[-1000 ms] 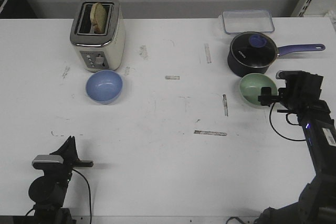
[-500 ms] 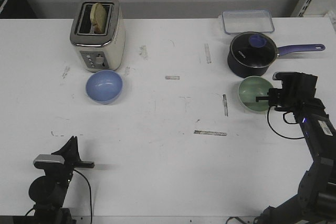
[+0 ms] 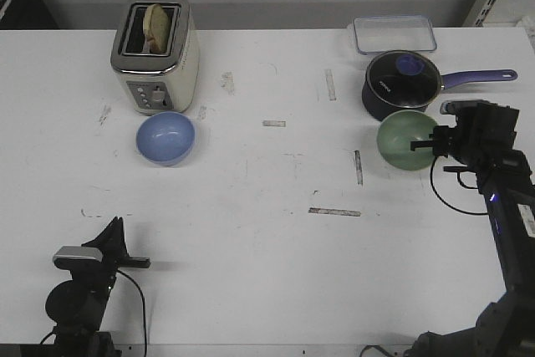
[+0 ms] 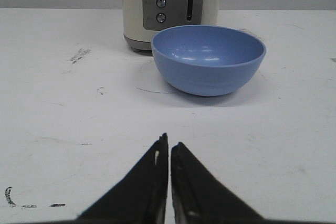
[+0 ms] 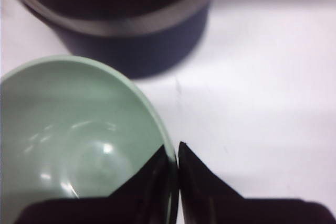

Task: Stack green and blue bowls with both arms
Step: 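Carry the green bowl with the right gripper toward the table center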

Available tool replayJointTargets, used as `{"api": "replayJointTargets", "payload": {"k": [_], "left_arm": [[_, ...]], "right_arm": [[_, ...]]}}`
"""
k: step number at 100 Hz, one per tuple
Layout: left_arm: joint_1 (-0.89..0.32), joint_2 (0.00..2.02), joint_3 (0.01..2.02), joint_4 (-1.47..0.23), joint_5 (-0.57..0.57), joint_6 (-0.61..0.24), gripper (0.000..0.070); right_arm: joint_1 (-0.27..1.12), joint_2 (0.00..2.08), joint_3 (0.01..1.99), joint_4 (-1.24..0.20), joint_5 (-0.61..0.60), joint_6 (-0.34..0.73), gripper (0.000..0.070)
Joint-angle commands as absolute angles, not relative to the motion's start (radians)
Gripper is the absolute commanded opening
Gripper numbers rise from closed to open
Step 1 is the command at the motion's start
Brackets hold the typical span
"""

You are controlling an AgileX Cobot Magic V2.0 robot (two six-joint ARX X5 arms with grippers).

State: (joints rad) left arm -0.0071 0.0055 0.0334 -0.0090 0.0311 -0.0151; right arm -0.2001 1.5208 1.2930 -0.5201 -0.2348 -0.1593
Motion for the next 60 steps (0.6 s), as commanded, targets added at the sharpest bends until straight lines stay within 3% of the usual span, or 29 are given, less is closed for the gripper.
{"api": "replayJointTargets", "payload": {"k": [1,13,30,41,60], "left_arm": [[-0.007,0.005,0.012,0.002,0.034,-0.020,0.0001],[-0.007,0.005,0.012,0.002,0.034,-0.020,0.0001],[-0.007,0.005,0.012,0.002,0.034,-0.020,0.0001],[-0.007,0.005,0.012,0.001,0.034,-0.020,0.0001],[-0.007,0.005,0.012,0.001,0.033,-0.019,0.0001]], "right_arm": [[-0.158,1.493,1.356,-0.575,-0.247,-0.142,0.0000],[-0.064,1.433,1.419,-0.683,-0.252,-0.123,0.0000],[0.121,1.395,1.427,-0.794,-0.393,-0.094,0.0000],[0.245,1.414,1.423,-0.864,-0.403,-0.096,0.0000],[0.438,1.459,1.349,-0.812,-0.403,-0.094,0.0000]]}}
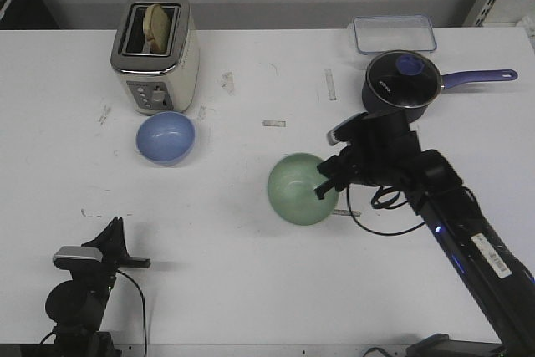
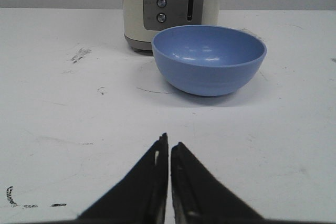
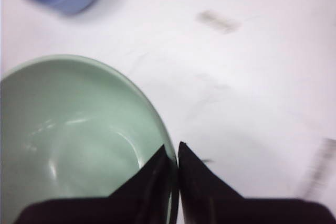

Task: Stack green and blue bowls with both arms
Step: 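Carry the green bowl with the right gripper toward the table center, then release the green bowl and retract the right gripper to rest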

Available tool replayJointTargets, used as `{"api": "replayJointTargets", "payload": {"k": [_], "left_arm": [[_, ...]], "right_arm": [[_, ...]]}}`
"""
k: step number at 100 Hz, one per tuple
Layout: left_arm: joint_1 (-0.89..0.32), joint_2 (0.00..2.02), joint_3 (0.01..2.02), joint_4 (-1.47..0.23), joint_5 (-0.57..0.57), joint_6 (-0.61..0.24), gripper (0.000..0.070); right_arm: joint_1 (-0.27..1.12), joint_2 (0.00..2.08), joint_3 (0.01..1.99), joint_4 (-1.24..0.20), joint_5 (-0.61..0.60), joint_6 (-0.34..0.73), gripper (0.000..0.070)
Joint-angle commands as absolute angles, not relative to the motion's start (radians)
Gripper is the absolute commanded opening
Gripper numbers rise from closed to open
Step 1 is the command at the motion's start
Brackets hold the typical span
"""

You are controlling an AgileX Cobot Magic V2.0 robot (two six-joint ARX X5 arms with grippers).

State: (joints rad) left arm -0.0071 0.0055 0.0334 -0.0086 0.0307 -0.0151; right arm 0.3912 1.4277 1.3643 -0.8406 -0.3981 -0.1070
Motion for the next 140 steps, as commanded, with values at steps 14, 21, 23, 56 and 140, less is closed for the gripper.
{"api": "replayJointTargets", "payload": {"k": [14,21,23,56,140], "left_arm": [[-0.007,0.005,0.012,0.001,0.033,-0.019,0.0001],[-0.007,0.005,0.012,0.001,0.033,-0.019,0.0001],[-0.007,0.005,0.012,0.001,0.033,-0.019,0.0001],[-0.007,0.005,0.012,0.001,0.033,-0.020,0.0001],[-0.007,0.005,0.012,0.001,0.033,-0.019,0.0001]], "right_arm": [[0.546,1.506,1.251,-0.719,-0.396,-0.091,0.0000],[0.582,1.531,1.201,-0.657,-0.392,-0.081,0.0000],[0.593,1.542,1.185,-0.634,-0.393,-0.075,0.0000],[0.634,1.648,1.136,-0.548,-0.366,-0.067,0.0000],[0.592,1.551,1.295,-0.638,-0.374,-0.068,0.0474]]}}
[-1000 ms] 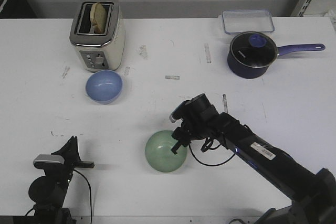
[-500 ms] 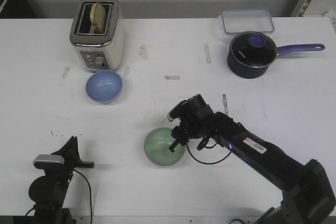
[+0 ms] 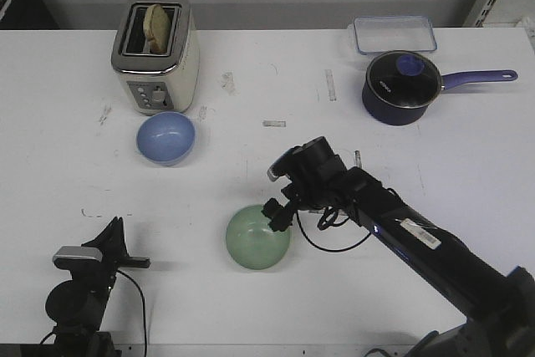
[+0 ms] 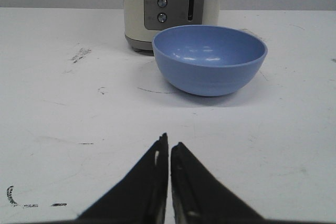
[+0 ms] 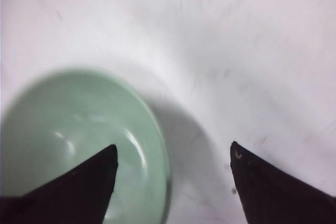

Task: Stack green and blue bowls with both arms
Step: 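Release the green bowl and retract the right gripper to rest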

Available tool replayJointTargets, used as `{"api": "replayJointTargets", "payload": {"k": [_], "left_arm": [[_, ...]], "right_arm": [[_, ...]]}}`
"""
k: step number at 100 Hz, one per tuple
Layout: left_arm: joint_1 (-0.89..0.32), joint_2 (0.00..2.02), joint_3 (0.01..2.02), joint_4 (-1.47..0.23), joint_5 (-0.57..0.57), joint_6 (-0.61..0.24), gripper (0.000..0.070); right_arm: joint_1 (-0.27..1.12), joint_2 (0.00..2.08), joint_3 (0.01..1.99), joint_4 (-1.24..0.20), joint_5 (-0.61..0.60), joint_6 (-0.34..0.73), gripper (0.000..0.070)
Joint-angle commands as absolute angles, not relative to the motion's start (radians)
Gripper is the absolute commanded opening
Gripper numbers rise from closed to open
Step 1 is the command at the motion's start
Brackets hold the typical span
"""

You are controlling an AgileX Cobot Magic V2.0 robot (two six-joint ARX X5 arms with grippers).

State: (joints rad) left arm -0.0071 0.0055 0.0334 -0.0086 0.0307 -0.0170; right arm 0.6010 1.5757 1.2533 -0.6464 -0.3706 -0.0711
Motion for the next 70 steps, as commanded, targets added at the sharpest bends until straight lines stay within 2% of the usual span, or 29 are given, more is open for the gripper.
{"api": "replayJointTargets", "payload": {"k": [1,7,12,21,26,37,48,70], "left_arm": [[-0.007,0.005,0.012,0.001,0.033,-0.019,0.0001],[-0.007,0.005,0.012,0.001,0.033,-0.019,0.0001],[-0.007,0.005,0.012,0.001,0.033,-0.019,0.0001],[-0.007,0.005,0.012,0.001,0.033,-0.019,0.0001],[-0.007,0.005,0.012,0.001,0.033,-0.019,0.0001],[-0.007,0.005,0.012,0.001,0.033,-0.019,0.0001],[-0.007,0.005,0.012,0.001,0.033,-0.020,0.0001],[-0.007,0.005,0.012,0.001,0.033,-0.019,0.0001]], "right_arm": [[0.588,1.545,1.299,-0.636,-0.374,-0.068,0.0470],[0.557,1.509,1.316,-0.631,-0.371,-0.068,0.0430],[0.526,1.478,1.324,-0.628,-0.366,-0.068,0.0347],[0.448,1.422,1.324,-0.629,-0.342,-0.068,0.0108],[0.398,1.397,1.324,-0.642,-0.307,-0.072,0.0004],[0.271,1.357,1.317,-0.689,-0.227,-0.083,0.0000],[0.153,1.309,1.253,-0.693,-0.208,-0.084,0.0000],[-0.025,1.089,0.903,-0.582,-0.203,-0.080,0.0000]]}}
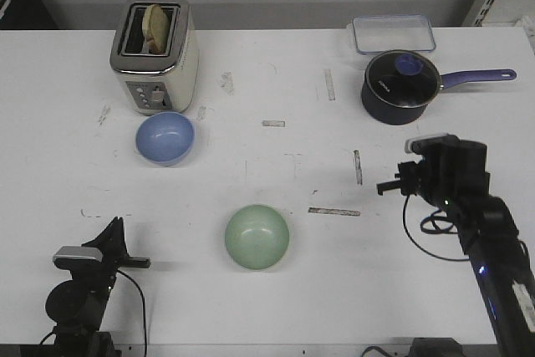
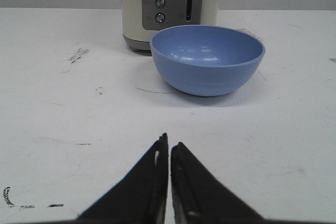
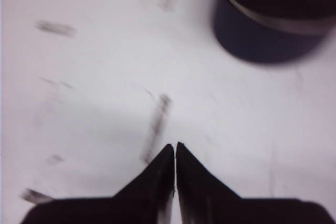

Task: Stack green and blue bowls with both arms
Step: 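Release the green bowl and retract the right gripper to rest, then reach the left gripper to the light blue bowl and grasp its rim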

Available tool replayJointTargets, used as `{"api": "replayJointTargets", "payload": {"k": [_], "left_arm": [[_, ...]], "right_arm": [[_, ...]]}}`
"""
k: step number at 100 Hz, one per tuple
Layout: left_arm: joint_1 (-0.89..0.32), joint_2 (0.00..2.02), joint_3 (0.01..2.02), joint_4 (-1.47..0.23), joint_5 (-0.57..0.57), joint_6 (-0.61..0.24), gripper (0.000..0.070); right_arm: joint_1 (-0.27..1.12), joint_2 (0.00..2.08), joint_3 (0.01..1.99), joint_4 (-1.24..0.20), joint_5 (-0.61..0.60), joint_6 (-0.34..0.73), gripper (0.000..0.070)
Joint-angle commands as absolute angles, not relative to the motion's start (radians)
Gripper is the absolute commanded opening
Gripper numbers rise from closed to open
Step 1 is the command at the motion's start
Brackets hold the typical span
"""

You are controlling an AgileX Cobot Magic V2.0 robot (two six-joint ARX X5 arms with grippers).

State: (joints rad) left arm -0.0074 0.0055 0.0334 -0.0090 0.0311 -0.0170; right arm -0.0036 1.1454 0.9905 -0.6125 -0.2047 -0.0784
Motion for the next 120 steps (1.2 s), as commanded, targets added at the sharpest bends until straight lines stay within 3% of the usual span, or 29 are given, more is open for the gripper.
{"api": "replayJointTargets", "payload": {"k": [1,27,38,46,68,83,93,104,120], "left_arm": [[-0.007,0.005,0.012,0.001,0.033,-0.019,0.0001],[-0.007,0.005,0.012,0.001,0.033,-0.020,0.0001],[-0.007,0.005,0.012,0.004,0.034,-0.025,0.0001],[-0.007,0.005,0.012,0.032,0.033,-0.086,0.0001],[-0.007,0.005,0.091,0.243,0.004,-0.118,0.0001],[-0.007,0.091,0.310,0.277,-0.043,-0.083,0.0001],[-0.007,0.250,0.509,0.237,-0.043,-0.006,0.0001],[-0.007,0.458,0.746,0.149,-0.041,-0.004,0.0007],[-0.007,0.729,1.056,-0.056,-0.041,-0.002,0.0097]], "right_arm": [[-0.030,1.076,0.886,-0.577,-0.202,-0.079,0.0000],[-0.064,0.712,0.564,-0.524,-0.184,-0.059,0.0000],[-0.057,0.591,0.550,-0.490,-0.184,-0.022,0.0000],[-0.052,0.518,0.550,-0.460,-0.183,-0.023,0.0000],[-0.052,0.433,0.550,-0.407,-0.182,-0.072,0.0000],[-0.049,0.443,0.550,-0.405,-0.182,-0.083,0.0000],[-0.043,0.459,0.550,-0.403,-0.182,-0.085,0.0000],[-0.031,0.475,0.549,-0.406,-0.182,-0.104,0.0000],[-0.019,0.479,0.549,-0.412,-0.183,-0.110,0.0000]]}}
